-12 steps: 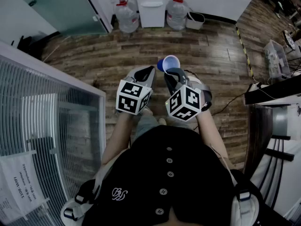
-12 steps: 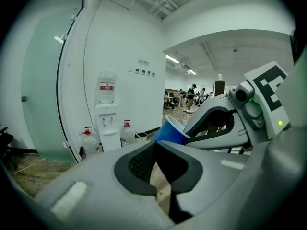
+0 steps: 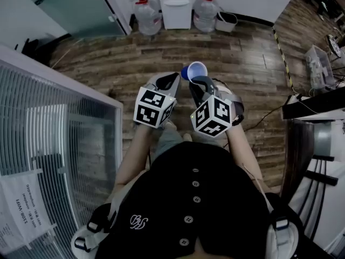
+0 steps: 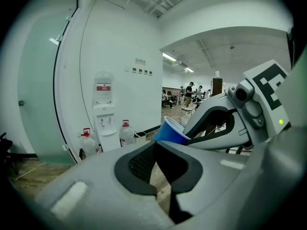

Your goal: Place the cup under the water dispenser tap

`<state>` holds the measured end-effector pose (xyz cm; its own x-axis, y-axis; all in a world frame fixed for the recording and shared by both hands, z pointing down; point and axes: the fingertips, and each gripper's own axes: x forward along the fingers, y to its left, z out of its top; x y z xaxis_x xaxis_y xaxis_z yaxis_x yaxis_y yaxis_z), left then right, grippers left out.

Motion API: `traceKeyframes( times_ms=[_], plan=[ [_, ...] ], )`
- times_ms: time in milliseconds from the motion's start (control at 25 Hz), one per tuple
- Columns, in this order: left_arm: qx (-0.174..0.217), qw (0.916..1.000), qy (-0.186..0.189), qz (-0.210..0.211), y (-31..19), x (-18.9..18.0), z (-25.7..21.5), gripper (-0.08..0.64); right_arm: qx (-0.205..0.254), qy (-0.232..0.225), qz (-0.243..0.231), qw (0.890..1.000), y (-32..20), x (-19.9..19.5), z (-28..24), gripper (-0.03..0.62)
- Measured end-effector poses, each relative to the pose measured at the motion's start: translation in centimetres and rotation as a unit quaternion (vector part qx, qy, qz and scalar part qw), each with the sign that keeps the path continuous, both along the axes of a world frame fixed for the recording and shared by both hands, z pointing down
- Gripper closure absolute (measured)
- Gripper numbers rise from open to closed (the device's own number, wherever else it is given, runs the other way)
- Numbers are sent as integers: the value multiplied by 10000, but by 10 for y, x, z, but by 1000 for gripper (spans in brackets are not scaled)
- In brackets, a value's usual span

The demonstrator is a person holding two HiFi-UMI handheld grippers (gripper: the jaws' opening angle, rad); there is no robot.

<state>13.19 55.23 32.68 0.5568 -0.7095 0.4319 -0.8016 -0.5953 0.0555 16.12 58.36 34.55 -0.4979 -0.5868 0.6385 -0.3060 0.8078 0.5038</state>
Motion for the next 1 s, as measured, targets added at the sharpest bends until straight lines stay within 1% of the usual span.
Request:
traceKeyframes(
  times_ms=[200,400,520,680,840,1000],
  plan=[
    [16,9999,93,-92,-1,3,0,563,112,-330,205,9992,-7,3,-6,569],
    [12,9998,165,-104,-5,5,0,562,157,-317,184,9992,-14,4,-8,568],
    [11,9999,128,-38,-15,-1,0,563,125,-382,230,9989,-23,2,-9,568],
    [29,9999,134,-71,-40,-16,-6,563,96,-353,235,9991,-45,-9,-7,568],
    [-70,9998,170,-66,-64,-23,4,563,55,-402,258,9988,-71,-20,-3,568],
    [-110,9997,233,35,-99,-33,8,563,-20,-368,333,9988,-114,-33,2,568]
  ],
)
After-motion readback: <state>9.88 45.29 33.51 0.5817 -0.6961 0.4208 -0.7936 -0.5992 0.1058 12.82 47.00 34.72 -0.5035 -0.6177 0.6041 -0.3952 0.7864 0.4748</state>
